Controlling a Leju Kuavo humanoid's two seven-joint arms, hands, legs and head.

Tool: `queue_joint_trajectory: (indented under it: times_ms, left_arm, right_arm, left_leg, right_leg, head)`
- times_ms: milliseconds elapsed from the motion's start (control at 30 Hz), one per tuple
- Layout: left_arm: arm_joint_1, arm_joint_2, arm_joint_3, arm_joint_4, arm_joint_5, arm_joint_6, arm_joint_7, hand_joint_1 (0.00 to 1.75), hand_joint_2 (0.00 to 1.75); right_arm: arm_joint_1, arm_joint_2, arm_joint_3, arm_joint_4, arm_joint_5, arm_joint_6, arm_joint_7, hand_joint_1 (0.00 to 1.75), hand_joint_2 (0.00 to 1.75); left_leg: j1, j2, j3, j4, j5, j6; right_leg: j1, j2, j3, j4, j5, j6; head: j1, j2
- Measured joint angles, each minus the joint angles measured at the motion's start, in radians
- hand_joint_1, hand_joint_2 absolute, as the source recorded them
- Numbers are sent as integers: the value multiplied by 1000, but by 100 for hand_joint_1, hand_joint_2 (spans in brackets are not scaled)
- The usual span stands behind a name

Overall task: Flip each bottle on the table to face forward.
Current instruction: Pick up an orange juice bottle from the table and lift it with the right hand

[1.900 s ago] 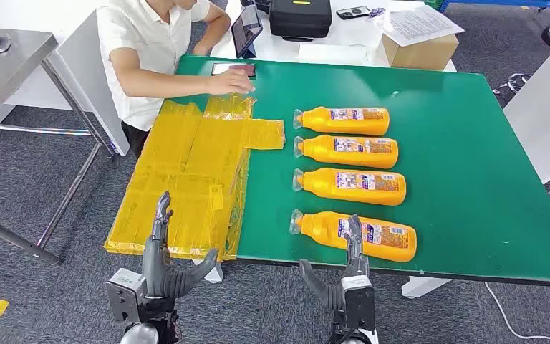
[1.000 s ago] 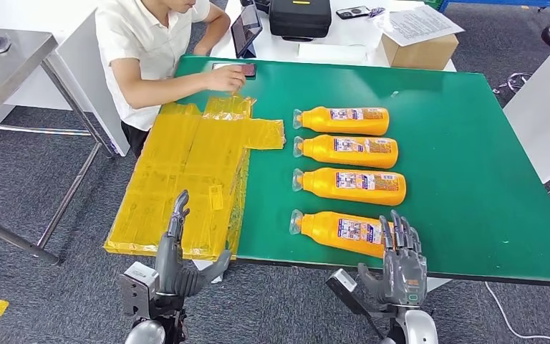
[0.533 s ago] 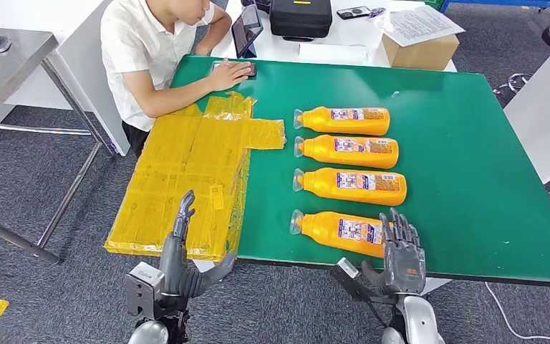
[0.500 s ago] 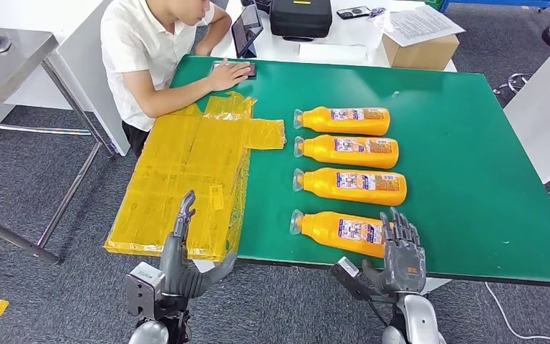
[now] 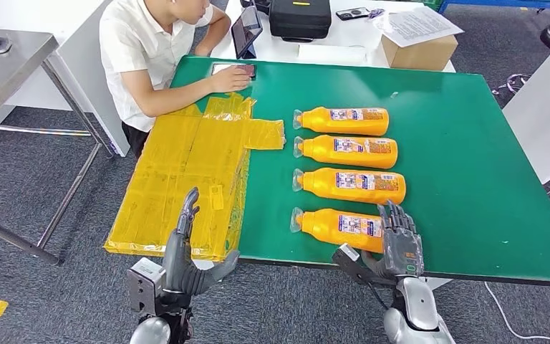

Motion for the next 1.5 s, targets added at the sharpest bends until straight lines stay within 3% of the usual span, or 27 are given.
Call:
queue_joint_trajectory:
  times_ms: [367, 500, 733, 1300, 1500]
  left_arm:
    - [-1, 0, 8, 0, 9, -9, 11, 0, 175]
    - [-1, 0, 13, 0, 9, -10, 12, 0, 175]
    - [-2, 0, 18, 0, 12, -18, 20, 0, 175]
    - [-5, 0, 26, 0, 14, -21, 22, 0, 175]
    - [-6, 1, 25, 0, 15, -37, 20, 0, 175]
  right_arm:
    - [-25, -8, 9, 27, -3, 66, 49, 2, 175]
    - [-30, -13, 10, 37, -10, 90, 49, 174, 175]
    - [-36, -26, 13, 58, -60, 139, 33, 175, 175]
    - [-51, -32, 13, 76, -92, 143, 10, 174, 175]
    - [-68, -28, -19, 88, -314, 220, -106, 175, 175]
  left_leg:
    - [0, 1, 7, 0, -1, 1]
    - [0, 1, 12, 0, -3, 3]
    - [0, 1, 14, 0, -3, 4]
    - [0, 1, 15, 0, -4, 4]
    - [1, 6, 26, 0, -9, 3]
  right_leg:
    - [0, 0, 5, -1, 0, 0]
    - [0, 0, 1, -1, -3, -2]
    - [0, 0, 4, -2, -2, 0]
    - [0, 0, 6, -3, -3, 1]
    - [1, 5, 13, -5, -5, 0]
  head:
    - [0, 0]
    - [0, 0]
    - [0, 0]
    - [0, 0]
    - [0, 0]
